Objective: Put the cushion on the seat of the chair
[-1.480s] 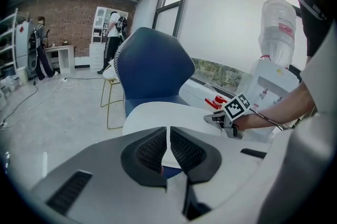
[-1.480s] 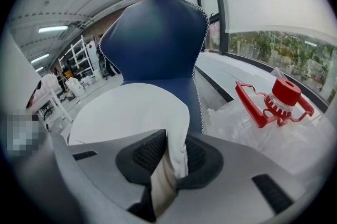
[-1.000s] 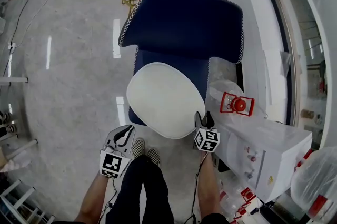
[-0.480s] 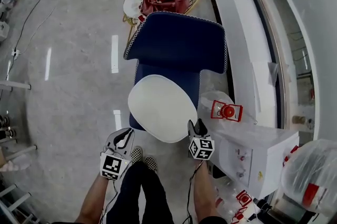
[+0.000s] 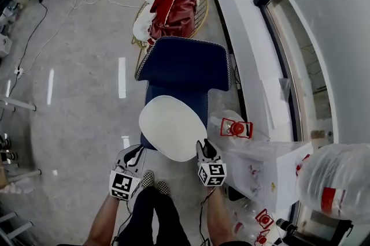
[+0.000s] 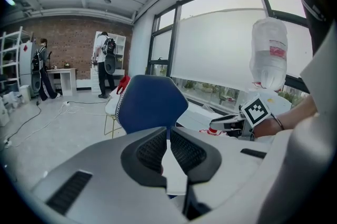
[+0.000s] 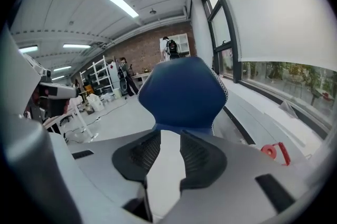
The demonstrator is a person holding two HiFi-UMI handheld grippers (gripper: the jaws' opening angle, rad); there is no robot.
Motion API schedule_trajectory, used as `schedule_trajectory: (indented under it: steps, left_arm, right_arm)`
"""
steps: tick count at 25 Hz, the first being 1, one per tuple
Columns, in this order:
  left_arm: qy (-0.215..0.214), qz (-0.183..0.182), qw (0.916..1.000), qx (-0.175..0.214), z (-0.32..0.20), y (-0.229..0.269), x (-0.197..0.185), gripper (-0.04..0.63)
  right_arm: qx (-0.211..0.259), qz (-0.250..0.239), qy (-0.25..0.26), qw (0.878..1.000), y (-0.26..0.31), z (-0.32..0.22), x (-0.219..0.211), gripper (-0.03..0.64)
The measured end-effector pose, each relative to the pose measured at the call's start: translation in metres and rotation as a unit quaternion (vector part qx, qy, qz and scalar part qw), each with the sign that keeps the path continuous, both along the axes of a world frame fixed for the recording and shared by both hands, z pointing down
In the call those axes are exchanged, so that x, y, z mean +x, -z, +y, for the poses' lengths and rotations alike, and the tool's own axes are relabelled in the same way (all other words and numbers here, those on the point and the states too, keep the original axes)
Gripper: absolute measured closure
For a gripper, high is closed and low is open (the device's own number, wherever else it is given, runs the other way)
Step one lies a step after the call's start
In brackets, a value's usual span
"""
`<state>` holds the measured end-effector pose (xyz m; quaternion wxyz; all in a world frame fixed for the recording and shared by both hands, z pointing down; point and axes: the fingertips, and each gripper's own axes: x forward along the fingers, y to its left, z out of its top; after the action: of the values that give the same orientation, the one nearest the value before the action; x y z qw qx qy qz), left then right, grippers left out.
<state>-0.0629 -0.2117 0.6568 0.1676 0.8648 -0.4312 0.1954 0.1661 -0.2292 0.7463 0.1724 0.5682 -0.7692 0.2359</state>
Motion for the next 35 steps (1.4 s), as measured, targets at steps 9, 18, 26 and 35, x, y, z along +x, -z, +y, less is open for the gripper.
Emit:
schedule_trajectory:
  steps: [9, 18, 26, 35]
  left_arm:
    - [-0.011, 0.017, 0.9991, 0.038, 0.019, 0.079, 0.01, 0.561]
    - [-0.022, 0.03, 0.9964, 0.077, 0.057, 0.157, 0.018, 0.561]
    - [-0.025, 0.053, 0.9938, 0.094, 0.091, 0.212, 0.023, 0.561]
    - [-0.03, 0.062, 0.991, 0.115, 0.118, 0.261, 0.023, 0.561]
  right_arm:
    - [0.055, -0.007, 0.004, 0.998, 0.103, 0.028, -0.016, 0.543]
    - [0.107, -0.006, 0.009, 0.994, 0.197, 0.074, -0.036, 0.565]
    - [0.133, 0.0, 0.006, 0.991, 0.263, 0.115, -0.049, 0.583]
    - [0.168, -0.019, 0.0, 0.986, 0.325, 0.146, -0.06, 0.583]
